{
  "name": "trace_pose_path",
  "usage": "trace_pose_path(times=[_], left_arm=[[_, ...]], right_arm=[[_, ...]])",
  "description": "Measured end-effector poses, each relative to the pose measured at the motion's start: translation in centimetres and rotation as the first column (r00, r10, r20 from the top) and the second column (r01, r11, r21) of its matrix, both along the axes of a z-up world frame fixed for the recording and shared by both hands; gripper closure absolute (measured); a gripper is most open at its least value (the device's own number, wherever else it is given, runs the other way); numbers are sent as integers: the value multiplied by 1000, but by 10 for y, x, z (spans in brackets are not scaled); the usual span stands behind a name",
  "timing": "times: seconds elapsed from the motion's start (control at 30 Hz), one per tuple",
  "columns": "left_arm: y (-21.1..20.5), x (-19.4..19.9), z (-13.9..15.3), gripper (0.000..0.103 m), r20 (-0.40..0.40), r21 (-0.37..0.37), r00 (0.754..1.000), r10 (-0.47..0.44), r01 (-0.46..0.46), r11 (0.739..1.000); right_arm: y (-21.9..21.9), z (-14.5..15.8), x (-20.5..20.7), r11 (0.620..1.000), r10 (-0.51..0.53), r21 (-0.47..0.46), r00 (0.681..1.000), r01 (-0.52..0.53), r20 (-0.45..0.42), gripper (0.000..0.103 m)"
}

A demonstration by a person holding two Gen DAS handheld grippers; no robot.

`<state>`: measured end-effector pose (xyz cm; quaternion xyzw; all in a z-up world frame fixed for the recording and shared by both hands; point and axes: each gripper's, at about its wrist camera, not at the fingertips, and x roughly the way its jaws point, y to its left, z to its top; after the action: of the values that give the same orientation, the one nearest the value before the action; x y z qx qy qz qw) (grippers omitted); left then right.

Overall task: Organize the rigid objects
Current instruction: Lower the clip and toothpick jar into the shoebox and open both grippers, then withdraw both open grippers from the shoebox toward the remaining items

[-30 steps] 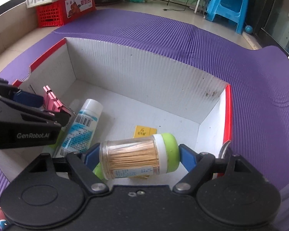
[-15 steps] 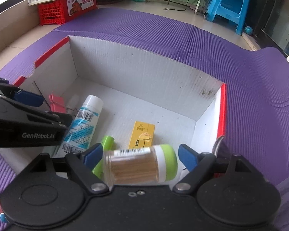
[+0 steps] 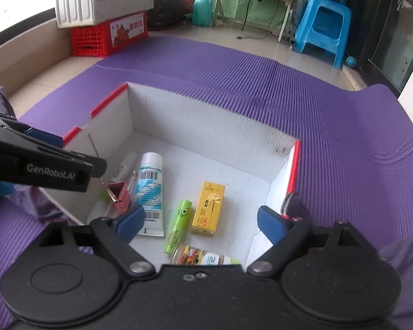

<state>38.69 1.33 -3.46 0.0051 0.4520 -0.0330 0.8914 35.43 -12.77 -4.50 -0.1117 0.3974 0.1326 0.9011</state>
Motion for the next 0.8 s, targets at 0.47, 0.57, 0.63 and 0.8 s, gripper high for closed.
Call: trace_pose_path(times=[0.47,0.57,0.63,0.8], left_arm=[[5,-75,47,37,83,-24,996,-8,10,1000],[6,-92,54,37,98,-28,995,-11,14,1000],[8,-103,58,37,107,-32,994,-11,14,999],[12,-130,66,32,122,-46,992,-17,23,999]], right_arm=[[-7,46,-76,997,28,66,997,-32,66,10],[-9,52,-92,995,36,89,997,-42,74,10],[-10,56,-103,993,44,108,996,-52,81,7],[-13,64,-130,984,62,160,993,-77,98,5]])
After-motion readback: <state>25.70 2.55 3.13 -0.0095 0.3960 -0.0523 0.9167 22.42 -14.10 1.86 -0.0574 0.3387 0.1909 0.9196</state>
